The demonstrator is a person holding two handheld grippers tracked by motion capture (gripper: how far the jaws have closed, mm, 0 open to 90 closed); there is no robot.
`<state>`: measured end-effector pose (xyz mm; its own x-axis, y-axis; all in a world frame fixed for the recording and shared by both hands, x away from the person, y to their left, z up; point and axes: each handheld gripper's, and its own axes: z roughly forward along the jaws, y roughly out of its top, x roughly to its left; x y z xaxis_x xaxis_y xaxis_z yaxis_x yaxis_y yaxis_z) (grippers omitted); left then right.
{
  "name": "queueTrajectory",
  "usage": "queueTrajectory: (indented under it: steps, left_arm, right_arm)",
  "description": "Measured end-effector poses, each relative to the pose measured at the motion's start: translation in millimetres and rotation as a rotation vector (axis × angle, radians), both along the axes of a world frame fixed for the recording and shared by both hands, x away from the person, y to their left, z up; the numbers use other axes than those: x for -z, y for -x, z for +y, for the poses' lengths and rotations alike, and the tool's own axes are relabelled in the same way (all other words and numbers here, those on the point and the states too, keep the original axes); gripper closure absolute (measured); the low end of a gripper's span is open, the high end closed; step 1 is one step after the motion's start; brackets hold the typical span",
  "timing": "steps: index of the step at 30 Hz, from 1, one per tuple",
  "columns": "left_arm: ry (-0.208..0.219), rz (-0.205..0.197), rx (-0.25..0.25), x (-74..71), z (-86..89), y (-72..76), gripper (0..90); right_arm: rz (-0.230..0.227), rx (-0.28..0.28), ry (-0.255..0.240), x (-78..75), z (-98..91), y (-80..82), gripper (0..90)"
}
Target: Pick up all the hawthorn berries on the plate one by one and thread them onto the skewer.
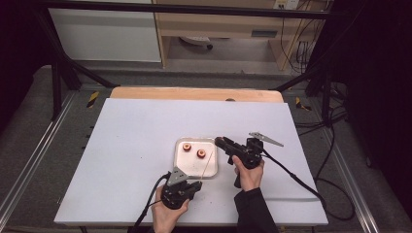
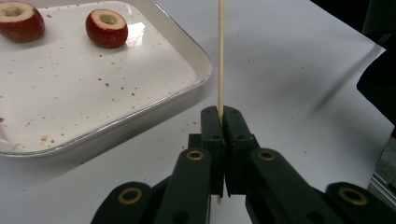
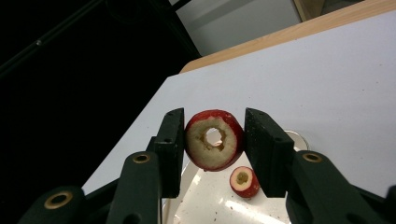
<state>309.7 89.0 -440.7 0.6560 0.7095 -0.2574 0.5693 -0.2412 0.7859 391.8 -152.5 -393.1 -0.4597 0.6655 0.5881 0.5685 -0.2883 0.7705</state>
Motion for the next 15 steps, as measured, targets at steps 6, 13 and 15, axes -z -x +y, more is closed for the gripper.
queueTrajectory:
  steps: [6, 13, 15]
  left_arm:
    - [0.024, 0.016, -0.001, -0.6, -9.9, -3.5, 88.3]
    - [0.039, 0.005, -0.009, -4.2, -15.0, -6.0, 88.3]
    - [0.047, 0.003, -0.008, -5.1, -16.0, -6.6, 88.3]
  right_arm:
    - [-0.030, 0.013, -0.030, -1.8, 0.5, 2.0, 60.1]
    - [-0.058, 0.016, -0.054, -4.5, -0.5, 5.0, 60.0]
    - [-0.061, 0.014, -0.059, -4.6, -0.4, 5.4, 60.1]
